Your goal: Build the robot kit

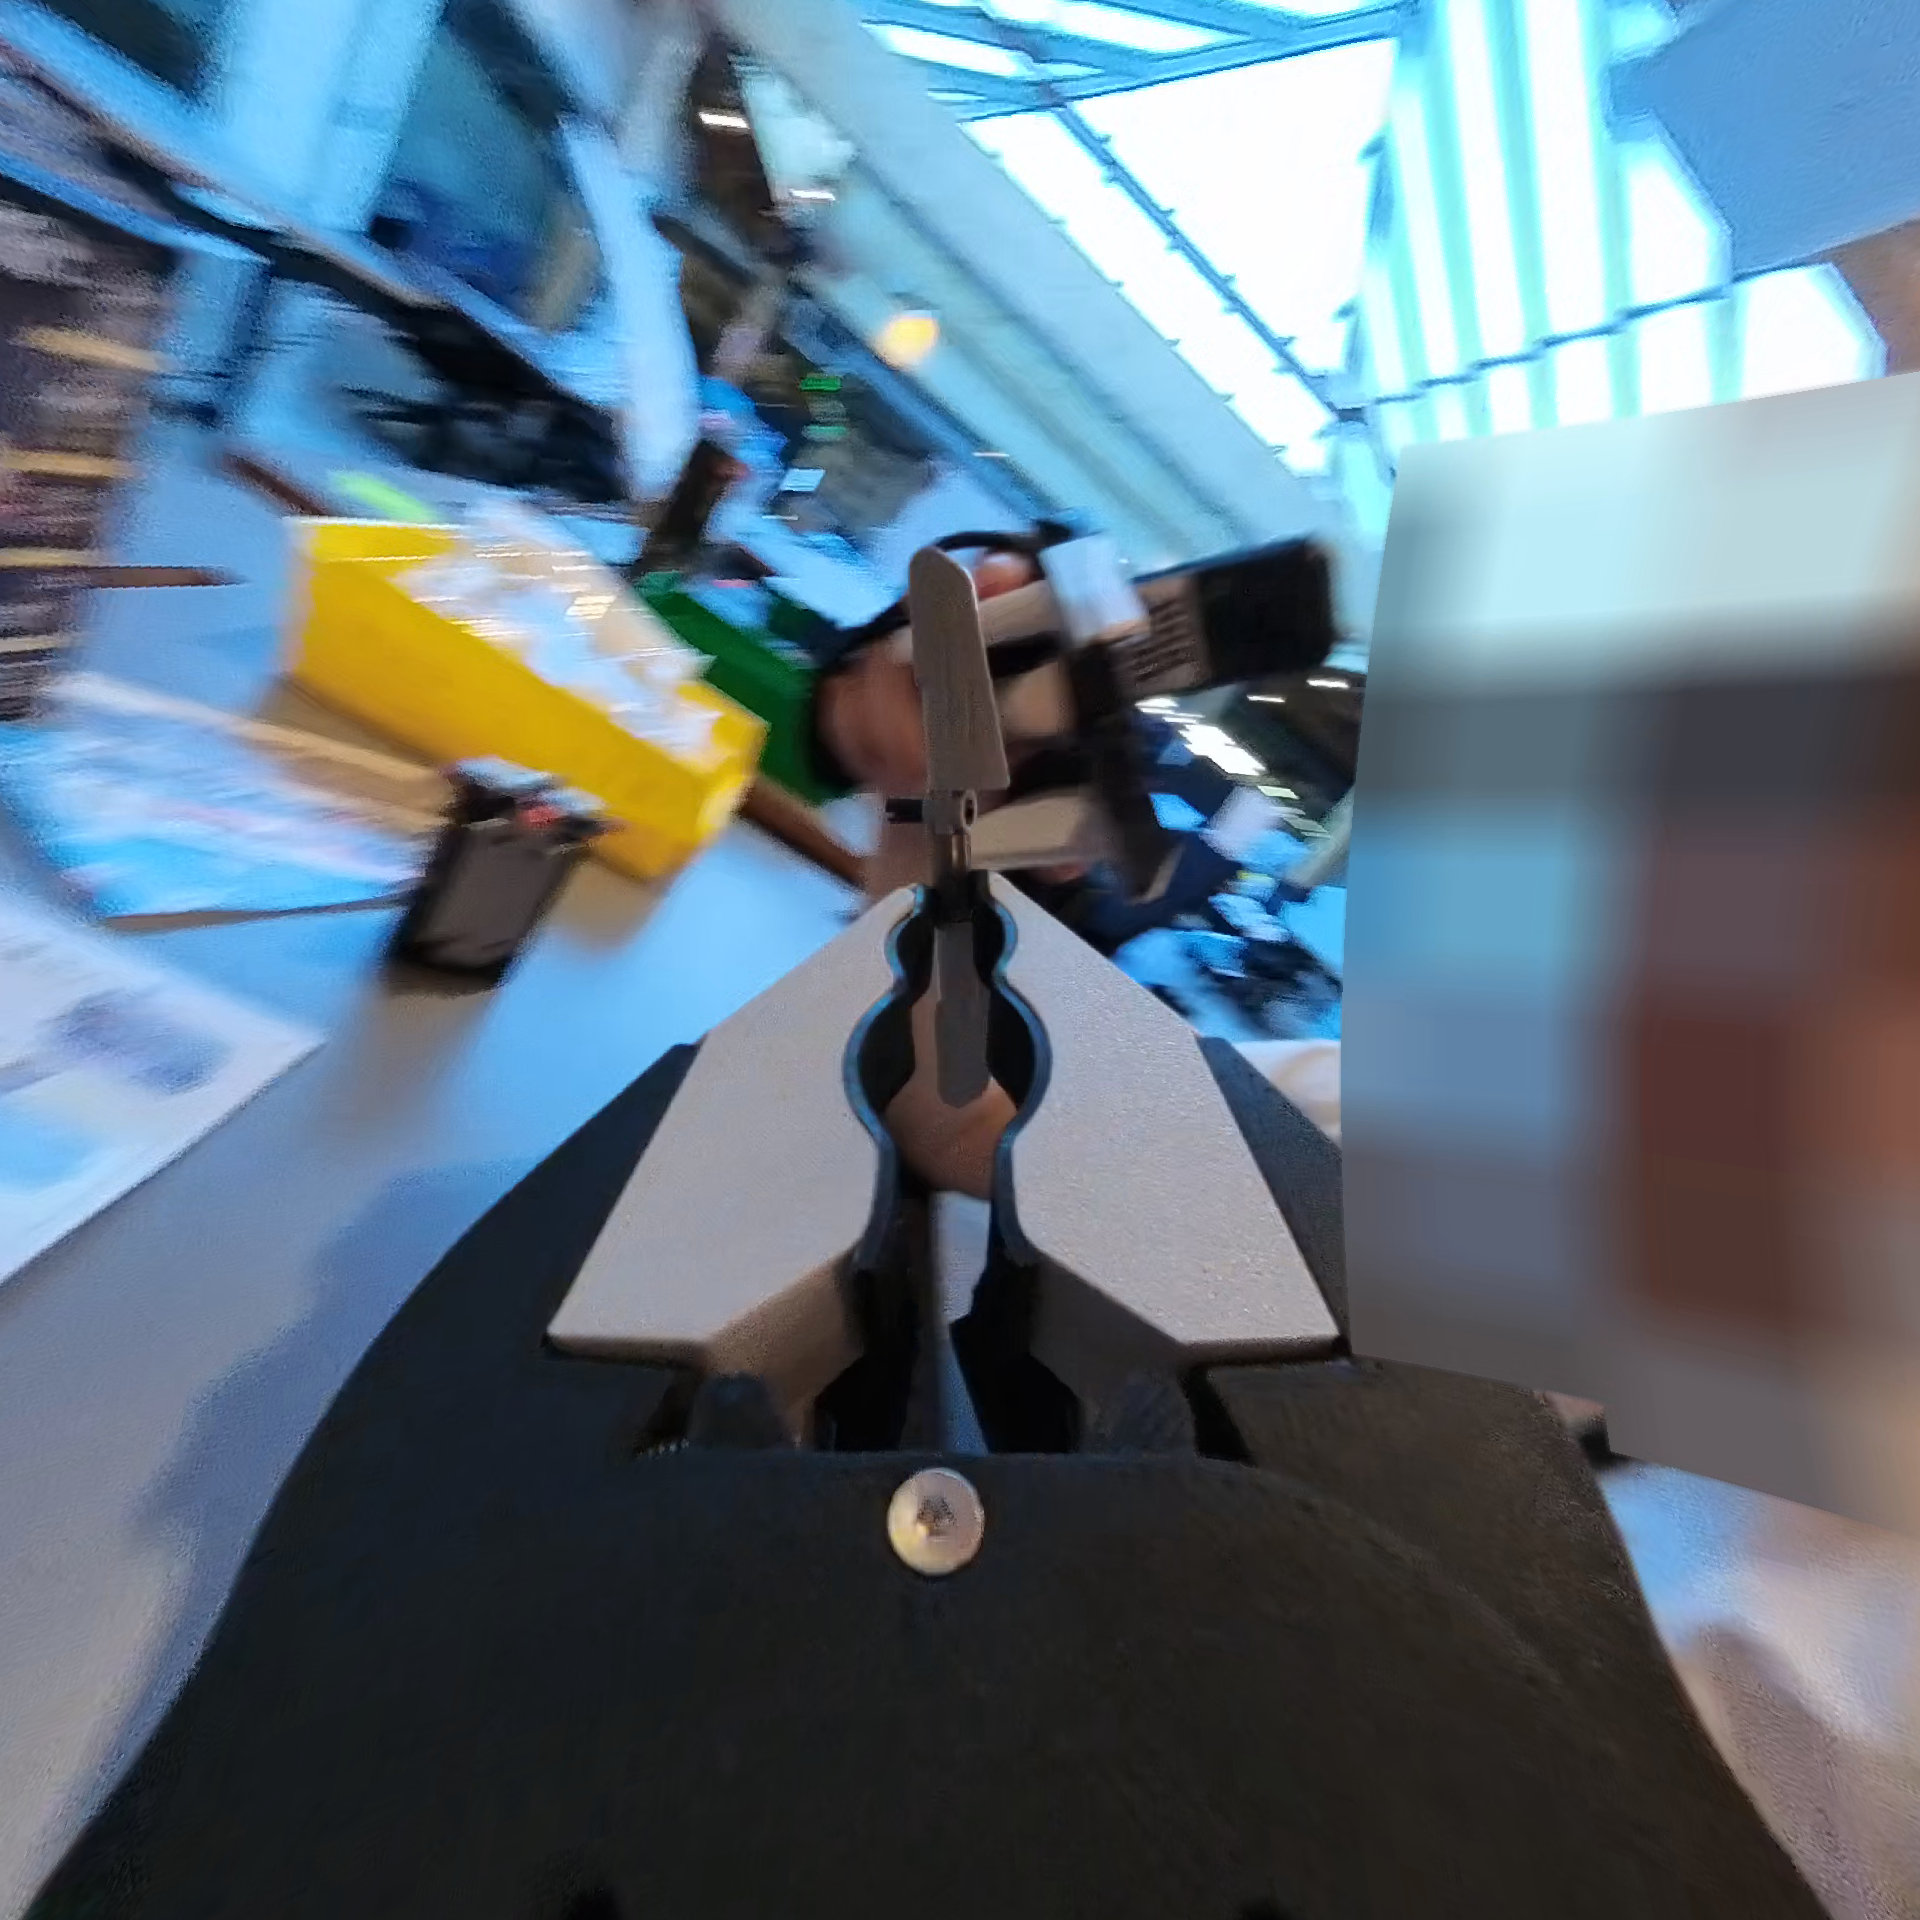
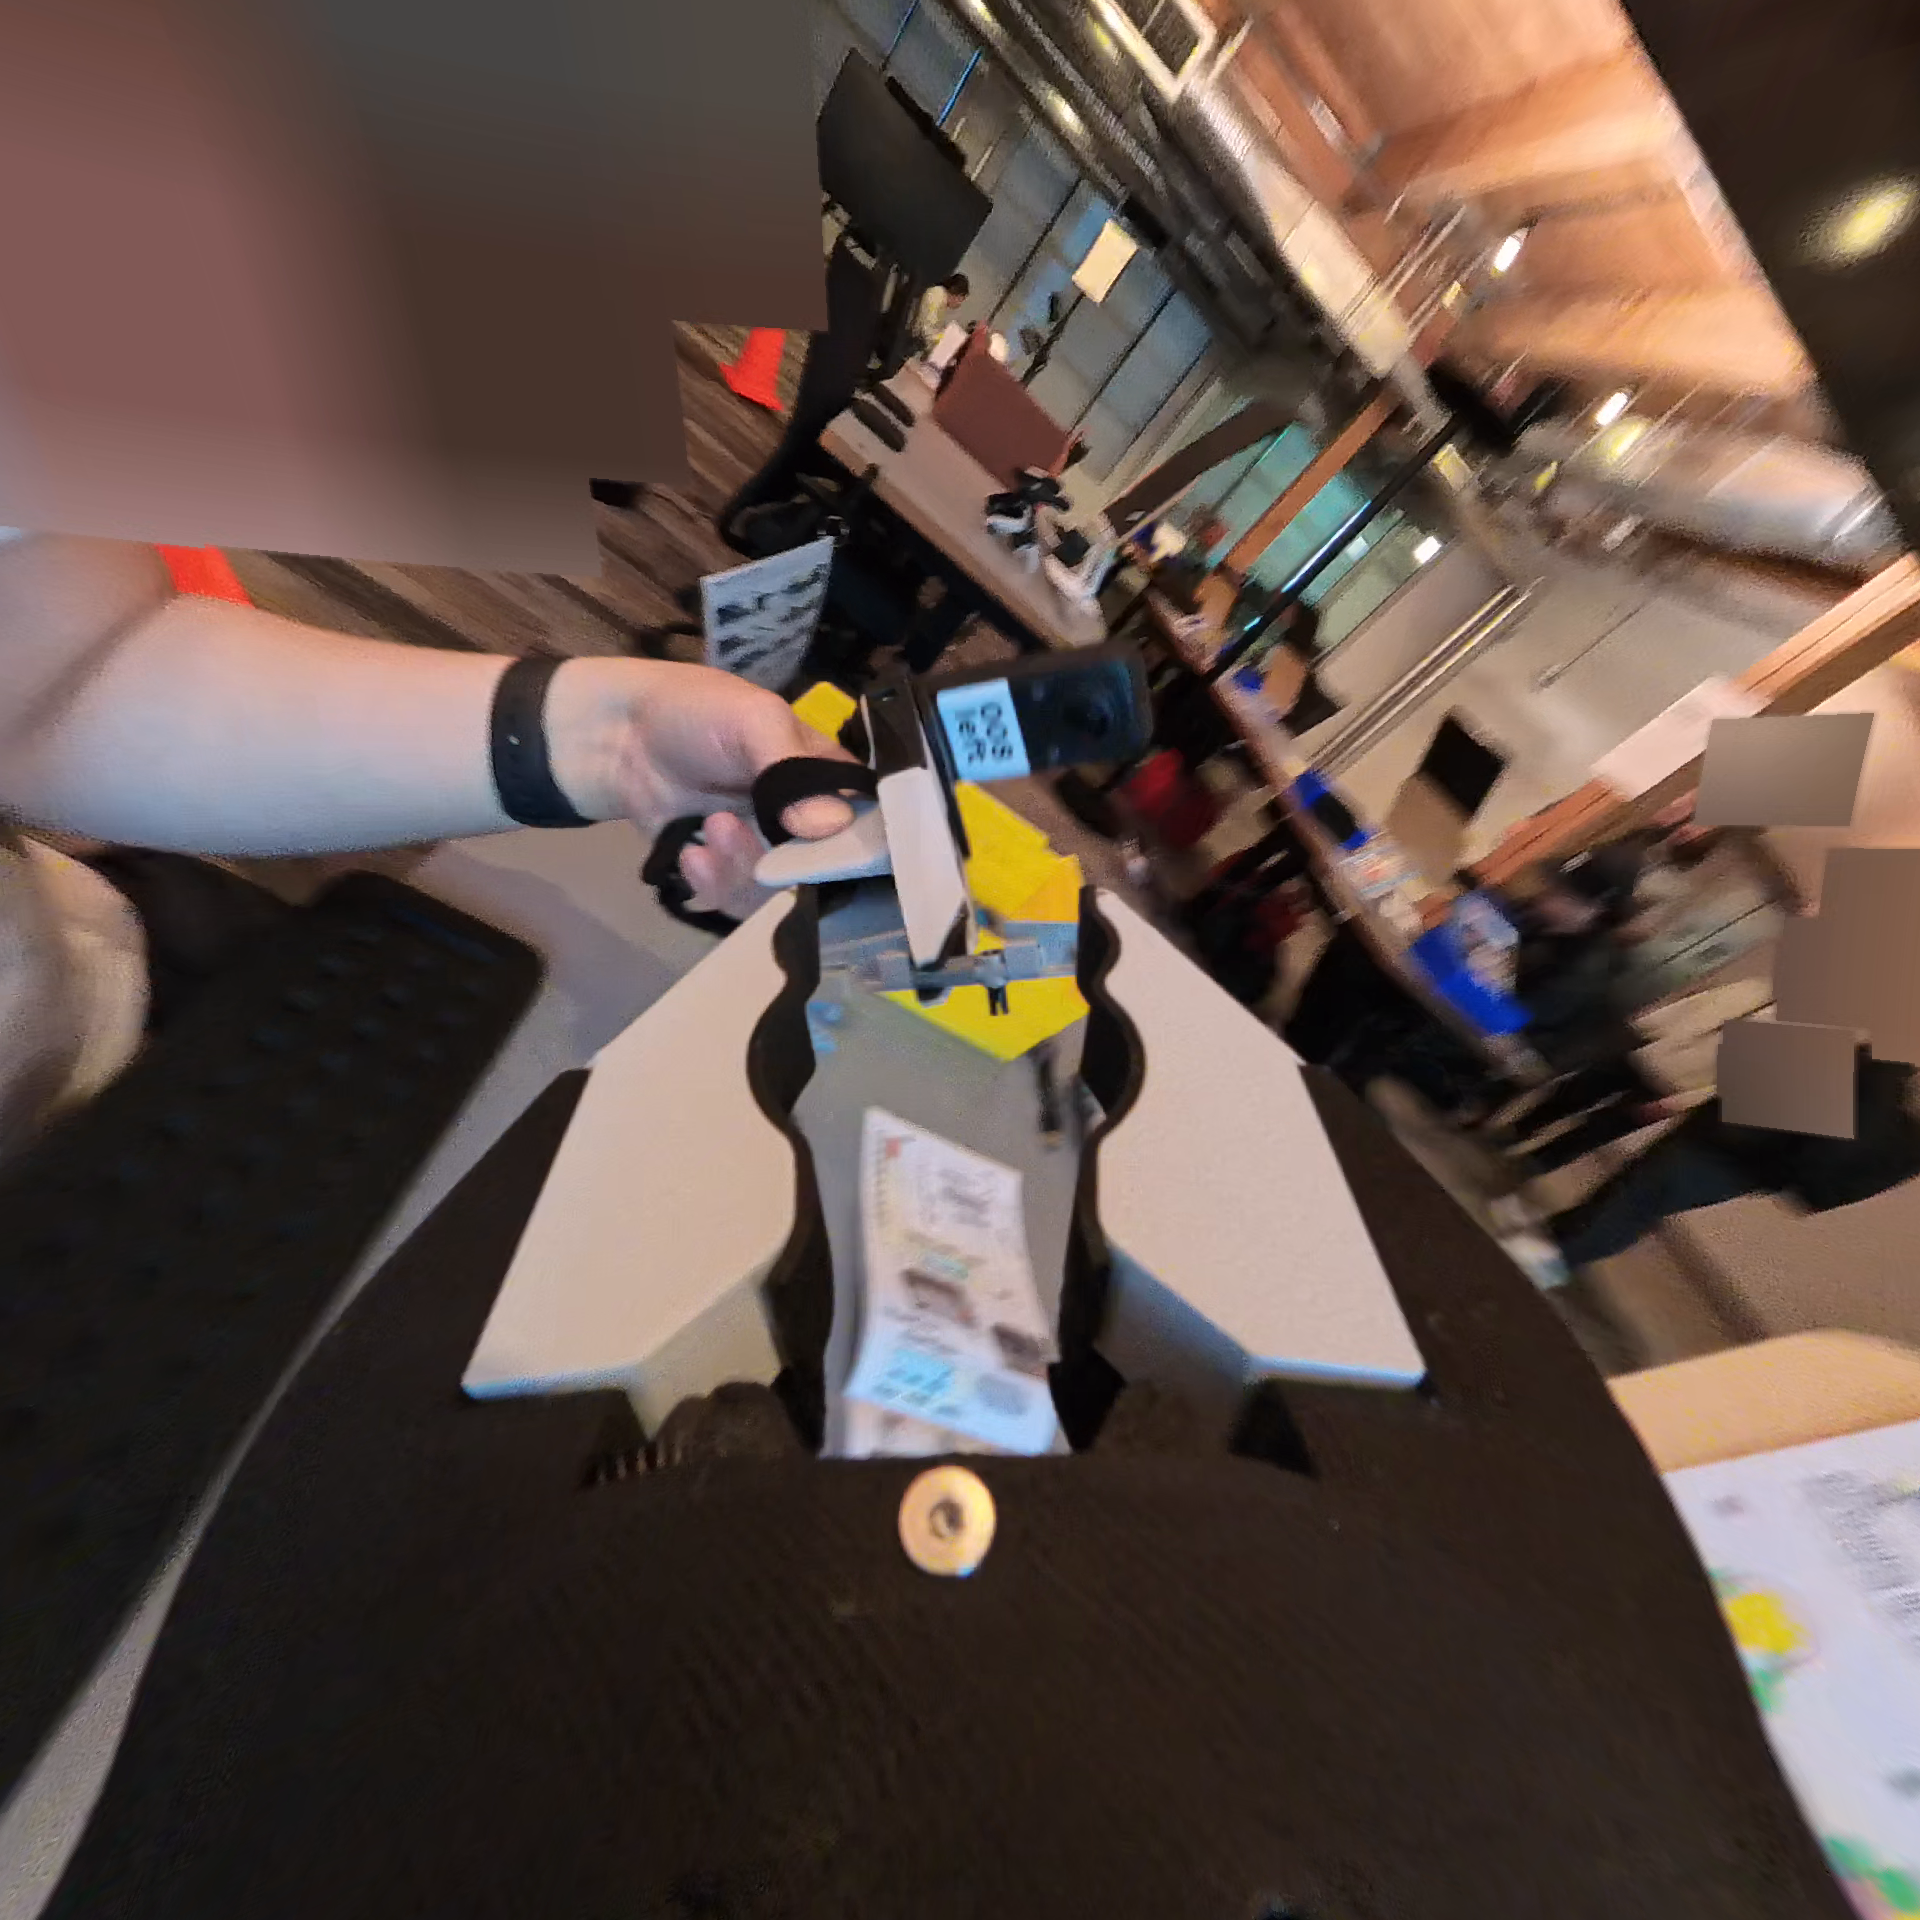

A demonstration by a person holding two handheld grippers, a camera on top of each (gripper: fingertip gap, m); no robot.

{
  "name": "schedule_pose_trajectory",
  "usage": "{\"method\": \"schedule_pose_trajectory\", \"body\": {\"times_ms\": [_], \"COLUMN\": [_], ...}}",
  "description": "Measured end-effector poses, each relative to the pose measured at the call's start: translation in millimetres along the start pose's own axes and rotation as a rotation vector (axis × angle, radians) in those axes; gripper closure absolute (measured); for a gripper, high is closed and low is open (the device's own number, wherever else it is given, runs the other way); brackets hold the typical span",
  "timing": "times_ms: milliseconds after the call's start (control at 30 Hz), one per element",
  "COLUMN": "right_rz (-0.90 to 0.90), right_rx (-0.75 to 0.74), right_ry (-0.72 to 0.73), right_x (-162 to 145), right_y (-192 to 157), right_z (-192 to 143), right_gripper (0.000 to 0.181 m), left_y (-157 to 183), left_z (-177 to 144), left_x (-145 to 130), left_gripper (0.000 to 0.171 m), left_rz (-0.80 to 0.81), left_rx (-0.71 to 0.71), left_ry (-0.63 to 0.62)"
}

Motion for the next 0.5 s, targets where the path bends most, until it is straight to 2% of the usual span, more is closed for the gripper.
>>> {"method": "schedule_pose_trajectory", "body": {"times_ms": [100,200,367,500], "right_rz": [0.177,0.318,0.462,0.452], "right_rx": [-0.026,-0.093,-0.128,-0.172], "right_ry": [-0.089,-0.224,-0.35,-0.459], "right_x": [-25.1,-57.1,-92.7,-116.2], "right_y": [24.2,41.2,39.6,30.7], "right_z": [-6.4,0.3,21.4,35.4], "right_gripper": [0.146,0.148,0.15,0.151], "left_y": [-33.4,-44.7,-49.2,-57.4], "left_z": [-49.5,-94.2,-118.1,-125.9], "left_x": [-7.7,-17.9,-38.6,-52.8], "left_gripper": [0.167,0.167,0.167,0.167], "left_rz": [0.066,0.169,0.296,0.275], "left_rx": [0.452,0.788,0.999,1.124], "left_ry": [-0.011,-0.051,-0.159,-0.126]}}
Point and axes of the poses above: each gripper's, where its closed fingertips meet, z out along the fingers, x out of its top, y = z × x across the jaws, the point moved 5 cm from there along -z, back along the fingers, and after that the axes turned 14 degrees about -x, right-handed, at the moved point
